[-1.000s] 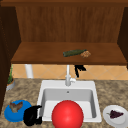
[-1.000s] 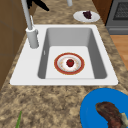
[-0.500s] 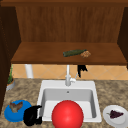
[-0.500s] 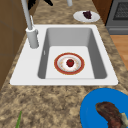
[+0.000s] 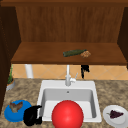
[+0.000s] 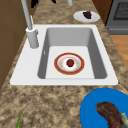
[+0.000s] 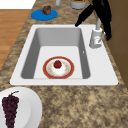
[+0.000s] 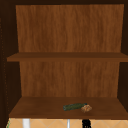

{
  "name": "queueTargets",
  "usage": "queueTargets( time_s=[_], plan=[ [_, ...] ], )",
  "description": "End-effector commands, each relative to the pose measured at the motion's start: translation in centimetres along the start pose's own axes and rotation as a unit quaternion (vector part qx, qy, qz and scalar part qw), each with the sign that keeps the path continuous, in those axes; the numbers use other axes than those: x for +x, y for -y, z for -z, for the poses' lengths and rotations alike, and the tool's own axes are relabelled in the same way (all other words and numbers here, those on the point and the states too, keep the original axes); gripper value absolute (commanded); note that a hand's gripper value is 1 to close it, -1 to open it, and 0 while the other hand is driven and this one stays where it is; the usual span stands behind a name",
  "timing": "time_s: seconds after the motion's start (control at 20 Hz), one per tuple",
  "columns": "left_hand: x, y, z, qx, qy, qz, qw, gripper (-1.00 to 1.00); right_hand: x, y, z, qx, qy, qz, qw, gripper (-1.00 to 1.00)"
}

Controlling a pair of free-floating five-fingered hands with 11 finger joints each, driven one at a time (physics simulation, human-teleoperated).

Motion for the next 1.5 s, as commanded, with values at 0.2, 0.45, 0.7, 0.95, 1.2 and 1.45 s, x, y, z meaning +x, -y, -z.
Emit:
queueTargets(
  time_s=[0.2,0.45,0.7,0.95,1.2,1.45],
  plan=[
    [0.0,0.0,0.0,0.0,0.0,0.0,1.0,0.0,-4.1,-2.7,-0.8,-0.006,0.045,0.019,0.9988,-1.0],
    [0.0,0.0,0.0,0.0,0.0,0.0,1.0,0.0,-5.7,-6.4,-1.5,-0.008,0.066,0.039,0.997,-1.0],
    [0.0,0.0,0.0,0.0,0.0,0.0,1.0,0.0,-7.0,-9.5,-2.0,-0.009,0.092,0.047,0.9946,-1.0],
    [0.0,0.0,0.0,0.0,0.0,0.0,1.0,0.0,-8.0,-13.0,-2.2,0.0,0.135,0.057,0.9893,-1.0],
    [0.0,0.0,0.0,0.0,0.0,0.0,1.0,0.0,-10.3,-14.8,-3.4,-0.02,0.151,0.061,0.9864,-1.0],
    [0.0,0.0,0.0,0.0,0.0,0.0,1.0,0.0,-10.0,-15.4,-3.7,0.004,0.149,0.05,0.9876,-1.0]
  ],
)
